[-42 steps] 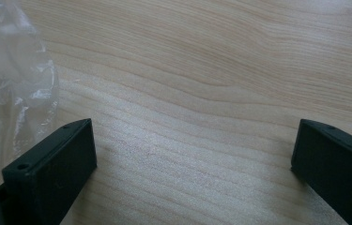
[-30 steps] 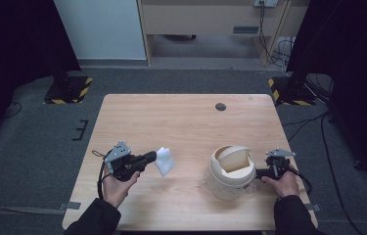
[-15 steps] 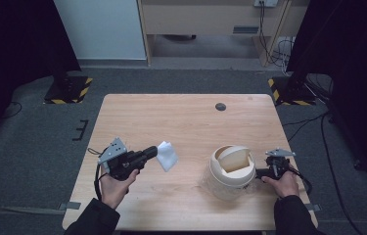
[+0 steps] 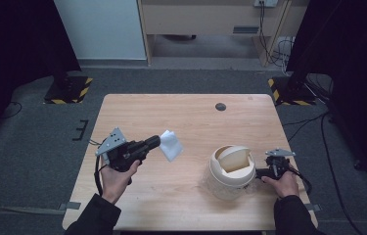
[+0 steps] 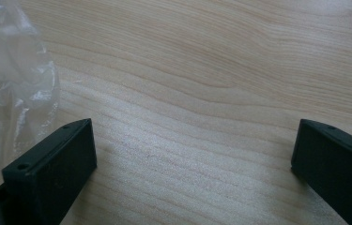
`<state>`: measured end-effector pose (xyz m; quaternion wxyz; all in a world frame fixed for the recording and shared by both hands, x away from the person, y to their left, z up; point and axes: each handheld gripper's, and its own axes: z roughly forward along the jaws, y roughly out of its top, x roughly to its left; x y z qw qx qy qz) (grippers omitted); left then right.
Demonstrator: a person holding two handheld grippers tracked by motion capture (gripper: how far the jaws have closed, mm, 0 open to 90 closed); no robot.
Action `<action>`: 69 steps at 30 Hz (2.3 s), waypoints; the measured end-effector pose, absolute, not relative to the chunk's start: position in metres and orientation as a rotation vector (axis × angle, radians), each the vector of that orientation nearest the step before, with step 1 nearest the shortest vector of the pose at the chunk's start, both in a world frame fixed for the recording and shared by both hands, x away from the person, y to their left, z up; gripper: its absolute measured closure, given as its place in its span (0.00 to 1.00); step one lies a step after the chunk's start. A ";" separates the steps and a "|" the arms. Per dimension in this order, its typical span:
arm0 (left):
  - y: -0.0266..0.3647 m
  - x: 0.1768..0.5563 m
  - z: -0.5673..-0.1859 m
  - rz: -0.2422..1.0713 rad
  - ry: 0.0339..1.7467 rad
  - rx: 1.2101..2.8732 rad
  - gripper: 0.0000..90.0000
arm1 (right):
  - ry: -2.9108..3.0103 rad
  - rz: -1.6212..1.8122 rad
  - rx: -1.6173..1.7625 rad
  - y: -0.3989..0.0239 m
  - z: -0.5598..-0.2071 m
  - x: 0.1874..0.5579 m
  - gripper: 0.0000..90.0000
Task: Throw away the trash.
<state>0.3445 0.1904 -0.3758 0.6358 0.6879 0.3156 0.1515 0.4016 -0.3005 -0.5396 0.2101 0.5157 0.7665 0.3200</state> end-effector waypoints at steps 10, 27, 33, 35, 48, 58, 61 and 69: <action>0.178 0.351 -0.357 0.348 0.671 1.539 0.95 | 2.131 0.890 1.434 -0.301 -0.540 0.402 0.01; 0.131 0.362 -0.342 0.298 0.575 1.551 0.95 | 2.131 0.890 1.434 -0.301 -0.540 0.402 0.01; 0.118 0.366 -0.342 0.276 0.554 1.558 0.95 | 2.132 0.890 1.433 -0.301 -0.540 0.402 0.01; 0.113 0.368 -0.342 0.267 0.550 1.558 0.95 | 2.132 0.890 1.433 -0.300 -0.540 0.402 0.01; 0.090 0.372 -0.348 0.247 0.522 1.586 0.95 | 2.132 0.890 1.432 -0.300 -0.540 0.402 0.01; 0.075 0.380 -0.357 0.254 0.522 1.618 0.95 | 2.133 0.890 1.430 -0.300 -0.540 0.402 0.01; 0.073 0.382 -0.360 0.254 0.523 1.626 0.95 | 2.134 0.890 1.430 -0.300 -0.540 0.402 0.01; 0.064 0.389 -0.368 0.245 0.534 1.649 0.95 | 2.135 0.891 1.426 -0.300 -0.540 0.402 0.01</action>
